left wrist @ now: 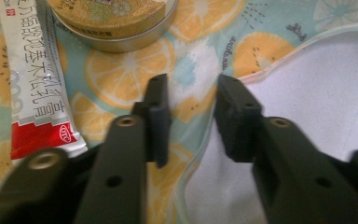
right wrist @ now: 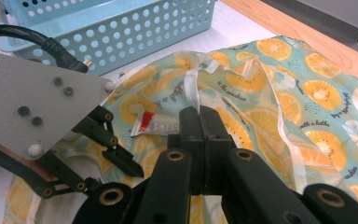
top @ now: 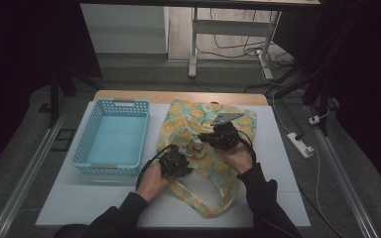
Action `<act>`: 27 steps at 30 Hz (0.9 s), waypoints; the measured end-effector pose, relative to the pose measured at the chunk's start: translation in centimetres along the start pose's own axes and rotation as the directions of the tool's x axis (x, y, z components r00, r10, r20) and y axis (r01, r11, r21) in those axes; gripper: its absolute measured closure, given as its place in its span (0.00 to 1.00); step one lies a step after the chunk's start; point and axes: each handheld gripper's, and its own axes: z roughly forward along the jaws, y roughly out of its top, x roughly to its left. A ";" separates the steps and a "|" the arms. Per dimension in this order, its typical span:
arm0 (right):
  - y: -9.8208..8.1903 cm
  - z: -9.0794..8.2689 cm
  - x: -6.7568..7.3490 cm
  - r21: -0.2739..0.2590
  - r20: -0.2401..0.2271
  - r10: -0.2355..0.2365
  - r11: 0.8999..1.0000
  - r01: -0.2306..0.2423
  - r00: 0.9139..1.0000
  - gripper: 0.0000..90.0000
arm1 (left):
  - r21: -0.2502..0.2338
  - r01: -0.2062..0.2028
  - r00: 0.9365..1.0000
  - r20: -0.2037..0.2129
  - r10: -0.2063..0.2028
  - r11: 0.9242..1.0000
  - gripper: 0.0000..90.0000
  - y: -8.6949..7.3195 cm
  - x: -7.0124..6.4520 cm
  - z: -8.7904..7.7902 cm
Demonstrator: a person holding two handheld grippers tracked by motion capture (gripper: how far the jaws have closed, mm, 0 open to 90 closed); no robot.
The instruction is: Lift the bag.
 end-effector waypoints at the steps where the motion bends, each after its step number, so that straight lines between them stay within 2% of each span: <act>1: 0.0 0.0 0.0 0.001 0.000 -0.001 1.000 0.001 1.000 1.00 | -0.004 0.002 1.000 0.002 -0.002 1.000 0.87 0.0 -0.1 0.0; 3: 0.0 0.1 0.0 0.003 -0.001 -0.005 1.000 0.005 1.000 1.00 | -0.004 -0.001 1.000 0.022 0.001 1.000 0.95 0.0 -0.1 0.1; 5: 0.0 0.1 0.1 0.004 -0.001 -0.005 1.000 0.005 1.000 1.00 | -0.004 0.003 1.000 0.027 -0.003 1.000 0.99 0.0 0.0 0.1; 7: 0.0 0.1 0.1 0.004 -0.001 -0.004 1.000 0.004 1.000 1.00 | 0.001 0.008 1.000 0.025 -0.008 1.000 1.00 0.1 0.0 0.1; 9: 0.0 0.1 0.0 0.003 -0.001 -0.002 1.000 0.002 1.000 1.00 | -0.001 0.033 0.999 0.009 -0.033 0.999 1.00 0.2 -0.3 0.1; 11: 0.0 0.0 0.0 0.002 -0.001 -0.001 1.000 0.001 1.000 1.00 | 0.017 0.017 1.000 -0.005 -0.017 1.000 1.00 0.4 -0.5 0.0; 16: 0.0 -0.1 -0.1 -0.001 -0.002 0.003 1.000 -0.003 1.000 1.00 | 0.003 0.026 1.000 -0.009 -0.026 1.000 1.00 0.3 -0.4 -0.2; 19: 0.0 -0.3 -0.2 -0.002 -0.002 0.007 1.000 -0.007 1.000 1.00 | -0.018 0.054 0.999 0.004 -0.053 0.998 1.00 0.4 -0.3 -0.7; 22: 0.0 -0.4 -0.2 -0.003 -0.004 0.014 1.000 -0.014 1.000 1.00 | -0.027 0.062 0.998 0.007 -0.062 0.998 1.00 0.6 -0.3 -1.4; 27: 0.2 -0.6 -0.2 -0.004 -0.011 0.014 1.000 -0.014 1.000 1.00 | -0.041 0.080 0.996 0.037 -0.079 0.996 1.00 0.9 -0.4 -2.4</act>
